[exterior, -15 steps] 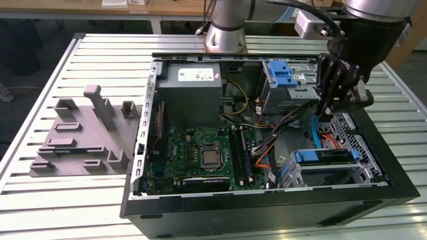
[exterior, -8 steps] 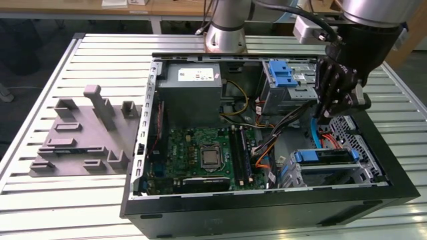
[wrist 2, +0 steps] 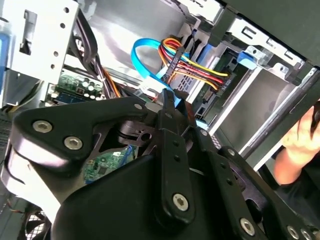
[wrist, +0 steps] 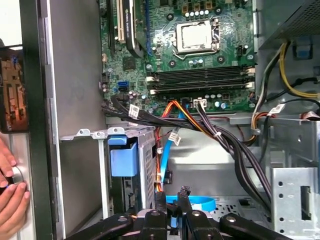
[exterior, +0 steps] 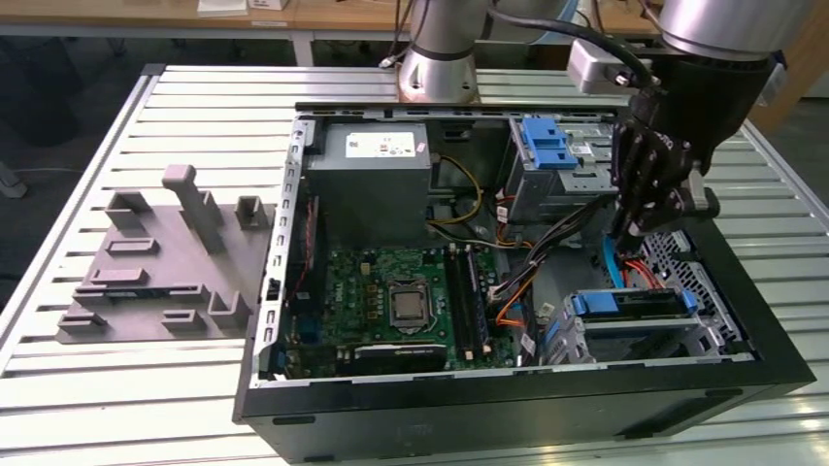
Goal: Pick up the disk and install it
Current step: 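Insert the second disk wire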
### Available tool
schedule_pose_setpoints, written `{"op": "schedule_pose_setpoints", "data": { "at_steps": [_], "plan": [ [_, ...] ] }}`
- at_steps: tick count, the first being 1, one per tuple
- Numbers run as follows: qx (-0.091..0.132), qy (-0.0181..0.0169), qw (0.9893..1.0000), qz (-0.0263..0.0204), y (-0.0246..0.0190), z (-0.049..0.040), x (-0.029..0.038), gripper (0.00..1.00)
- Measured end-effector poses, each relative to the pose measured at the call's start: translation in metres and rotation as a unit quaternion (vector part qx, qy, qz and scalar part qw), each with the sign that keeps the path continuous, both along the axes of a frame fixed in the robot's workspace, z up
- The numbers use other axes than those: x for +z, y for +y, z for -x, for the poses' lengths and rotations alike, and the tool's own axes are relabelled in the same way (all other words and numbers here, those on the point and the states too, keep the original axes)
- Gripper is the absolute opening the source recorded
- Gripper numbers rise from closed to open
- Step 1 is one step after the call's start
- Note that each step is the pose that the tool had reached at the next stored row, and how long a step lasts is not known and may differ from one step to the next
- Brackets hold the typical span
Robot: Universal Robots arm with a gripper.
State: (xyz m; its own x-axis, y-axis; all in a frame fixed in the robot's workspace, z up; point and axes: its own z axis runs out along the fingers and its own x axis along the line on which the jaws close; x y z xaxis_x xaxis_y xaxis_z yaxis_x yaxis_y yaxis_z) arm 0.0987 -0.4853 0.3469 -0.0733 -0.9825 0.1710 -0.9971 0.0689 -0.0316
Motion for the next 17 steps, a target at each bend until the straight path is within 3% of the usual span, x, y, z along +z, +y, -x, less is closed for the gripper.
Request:
{"op": "schedule_pose_setpoints", "data": {
  "at_steps": [9,12,13,17],
  "plan": [
    [0.0,0.0,0.9999,0.014,0.0,0.0,-0.0057,0.2],
    [0.0,0.0,0.9999,0.0147,0.0,0.0,-0.0057,0.27],
    [0.0,0.0,0.9999,0.0149,0.0,0.0,-0.0057,0.34],
    [0.0,0.0,0.9999,0.015,0.0,0.0,-0.0057,0.34]
  ]
}}
